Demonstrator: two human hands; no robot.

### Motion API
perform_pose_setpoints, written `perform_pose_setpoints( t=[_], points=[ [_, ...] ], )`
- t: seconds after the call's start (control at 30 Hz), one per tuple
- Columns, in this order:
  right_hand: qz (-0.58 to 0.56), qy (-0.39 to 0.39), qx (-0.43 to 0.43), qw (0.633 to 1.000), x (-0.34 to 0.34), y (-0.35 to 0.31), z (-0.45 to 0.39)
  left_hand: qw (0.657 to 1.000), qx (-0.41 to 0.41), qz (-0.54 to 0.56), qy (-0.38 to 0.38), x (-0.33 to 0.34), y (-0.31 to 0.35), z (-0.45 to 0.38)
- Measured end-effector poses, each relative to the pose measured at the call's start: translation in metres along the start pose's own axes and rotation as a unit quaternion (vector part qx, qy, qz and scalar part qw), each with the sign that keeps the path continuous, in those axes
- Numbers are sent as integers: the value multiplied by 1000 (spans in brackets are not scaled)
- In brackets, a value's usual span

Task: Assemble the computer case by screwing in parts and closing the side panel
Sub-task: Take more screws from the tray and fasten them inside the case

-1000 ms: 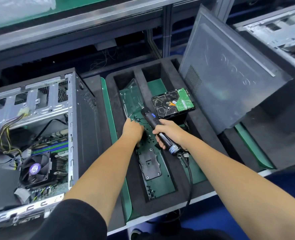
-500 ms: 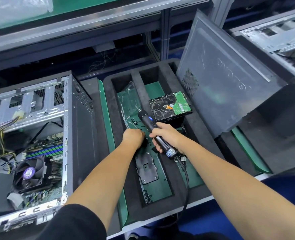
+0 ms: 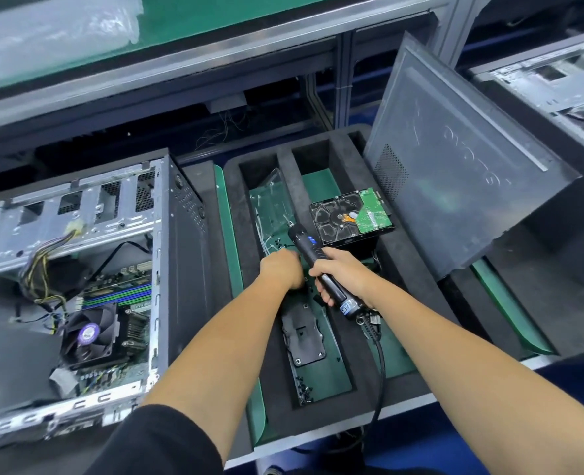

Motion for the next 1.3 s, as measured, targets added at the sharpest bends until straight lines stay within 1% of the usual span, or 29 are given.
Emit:
perform_pose_setpoints(
  t=[0.07,0.13,0.23,0.27,0.3,0.37,0.4,0.5,0.57,0.67,0.77,0.8,0.83,0.87,0.97,1.0,1.03,1.07,1.17,1.2,1.3],
  points=[
    [14,14,-4,1000,4,-4,6,993,-47,101,32,-35,-14,-2],
    [12,24,-6,1000,9,-12,12,977,-90,175,83,-76,-35,-7],
    [-28,22,-26,999,21,-37,21,925,-154,322,131,-123,-68,-5],
    [-37,19,-38,998,24,-49,24,899,-167,377,145,-133,-77,-2],
    [-44,14,-50,998,28,-60,29,864,-172,447,158,-141,-83,1],
    [-49,1,-72,996,37,-82,38,777,-159,584,174,-152,-91,8],
    [-48,-7,-82,995,43,-91,44,746,-153,622,181,-156,-94,14],
    [-44,-23,-106,993,65,-112,64,671,-142,697,206,-166,-108,32],
    [-38,-24,-122,991,82,-123,77,623,-135,742,208,-170,-120,47],
    [-15,-22,-141,990,113,-137,99,568,-127,787,204,-175,-146,73],
    [4,-32,-152,988,155,-142,127,510,-126,823,216,-181,-181,105],
    [10,-31,-156,987,170,-143,136,496,-127,830,219,-182,-194,117],
    [16,-27,-163,986,186,-143,146,491,-125,834,220,-183,-206,129],
    [19,-23,-171,985,202,-143,156,493,-120,834,217,-183,-217,141],
    [12,-13,-190,982,249,-138,185,525,-98,820,206,-180,-247,180],
    [11,-9,-198,980,263,-135,194,529,-92,818,207,-178,-257,192],
    [12,-5,-206,979,277,-131,202,521,-87,822,213,-175,-268,205],
    [15,-4,-211,977,291,-127,209,507,-87,828,224,-173,-279,218],
    [27,-5,-213,977,328,-114,230,450,-109,847,260,-161,-310,251],
    [29,-4,-216,976,338,-110,237,437,-110,853,262,-156,-317,260],
    [35,-2,-224,974,362,-97,258,414,-99,873,237,-142,-326,286]
  ],
)
Point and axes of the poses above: each hand's wrist, its own z-axis away from the middle knuckle, its own x-axis out of the palm, y = z × x, the point moved 5 cm from there along -z, towards the middle knuckle, and after that the axes turned 11 degrees about y, right-handed, at the moved point
